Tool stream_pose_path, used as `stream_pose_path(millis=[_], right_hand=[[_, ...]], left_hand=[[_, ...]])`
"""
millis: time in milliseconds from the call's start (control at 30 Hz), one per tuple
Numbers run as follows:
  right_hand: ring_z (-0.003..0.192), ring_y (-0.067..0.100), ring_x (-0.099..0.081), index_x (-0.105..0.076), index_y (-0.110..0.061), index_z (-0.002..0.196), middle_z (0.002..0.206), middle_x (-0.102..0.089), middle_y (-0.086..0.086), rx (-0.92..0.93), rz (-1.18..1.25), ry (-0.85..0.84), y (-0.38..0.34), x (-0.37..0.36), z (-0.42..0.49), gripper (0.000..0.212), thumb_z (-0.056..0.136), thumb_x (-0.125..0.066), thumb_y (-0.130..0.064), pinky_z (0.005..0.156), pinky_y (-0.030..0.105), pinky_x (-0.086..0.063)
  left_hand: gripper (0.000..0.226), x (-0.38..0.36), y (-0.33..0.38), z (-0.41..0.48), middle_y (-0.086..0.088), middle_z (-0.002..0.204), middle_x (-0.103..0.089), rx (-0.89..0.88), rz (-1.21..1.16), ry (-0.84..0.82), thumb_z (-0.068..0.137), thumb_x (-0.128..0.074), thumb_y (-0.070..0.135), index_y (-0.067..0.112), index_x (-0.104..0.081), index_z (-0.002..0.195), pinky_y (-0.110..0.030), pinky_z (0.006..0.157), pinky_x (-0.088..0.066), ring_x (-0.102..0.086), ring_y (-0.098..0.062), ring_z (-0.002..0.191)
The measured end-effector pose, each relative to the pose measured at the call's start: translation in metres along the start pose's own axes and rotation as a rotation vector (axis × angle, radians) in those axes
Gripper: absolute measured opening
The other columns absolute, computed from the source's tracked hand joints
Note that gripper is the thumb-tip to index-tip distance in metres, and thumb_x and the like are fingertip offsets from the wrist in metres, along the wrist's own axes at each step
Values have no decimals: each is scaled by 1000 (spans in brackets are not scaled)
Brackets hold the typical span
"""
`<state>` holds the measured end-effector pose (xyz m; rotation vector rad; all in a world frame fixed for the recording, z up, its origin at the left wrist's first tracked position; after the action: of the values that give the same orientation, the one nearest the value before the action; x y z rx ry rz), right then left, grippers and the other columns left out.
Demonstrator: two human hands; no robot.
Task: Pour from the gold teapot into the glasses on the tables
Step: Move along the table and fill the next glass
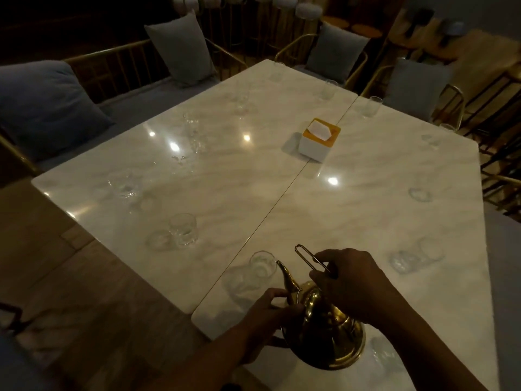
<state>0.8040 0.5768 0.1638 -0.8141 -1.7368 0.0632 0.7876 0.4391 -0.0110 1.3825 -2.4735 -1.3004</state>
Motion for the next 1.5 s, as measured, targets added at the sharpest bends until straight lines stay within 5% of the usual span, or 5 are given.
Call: stream_pose_path(millis=[300, 1200, 1367, 1500], right_hand=[[88, 4, -58, -59, -23, 138, 120, -73, 2, -10, -1, 33, 2, 0, -4, 45, 95, -65, -33, 82, 17, -44], [107, 15, -68, -57, -20, 139, 123, -71, 4, 101, -21, -22, 1, 4, -4, 45, 97, -64, -32, 92, 25, -50], [102, 13, -68, -58, -21, 138, 123, -71, 3, 99, -43, -24, 5, 3, -7, 44, 96, -64, -33, 86, 23, -51], [83, 9, -67, -61, -21, 128, 109, -73, 1, 69, -31, -27, 15, -1, -12, 35, 95, -66, -31, 65, 13, -50]], left_hand=[[62, -2, -2, 1, -13, 122, -63, 11, -1, -28, 72, -80, 36, 27, -51, 126, -44, 80, -58, -64, -30, 111], [53, -12, -5, -8, -12, 121, -64, -8, -40, 55, 79, -77, 30, 29, -51, 125, -52, 95, -53, -62, -31, 112], [47, -13, -4, -7, -12, 120, -64, -12, -29, 79, 81, -77, 27, 31, -53, 121, -46, 87, -57, -64, -28, 109], [53, -9, -4, -4, -10, 123, -61, -33, -2, 108, 75, -81, 29, 33, -53, 120, -46, 87, -56, -61, -28, 112]])
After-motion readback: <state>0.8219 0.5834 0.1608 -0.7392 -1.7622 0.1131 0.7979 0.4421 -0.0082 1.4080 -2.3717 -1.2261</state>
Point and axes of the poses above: each hand's wrist, its own z-axis towards the middle knuckle, its own x-axis out of the back of the hand, y = z × x, the point moved 5 cm from there along z, towards the middle knuckle
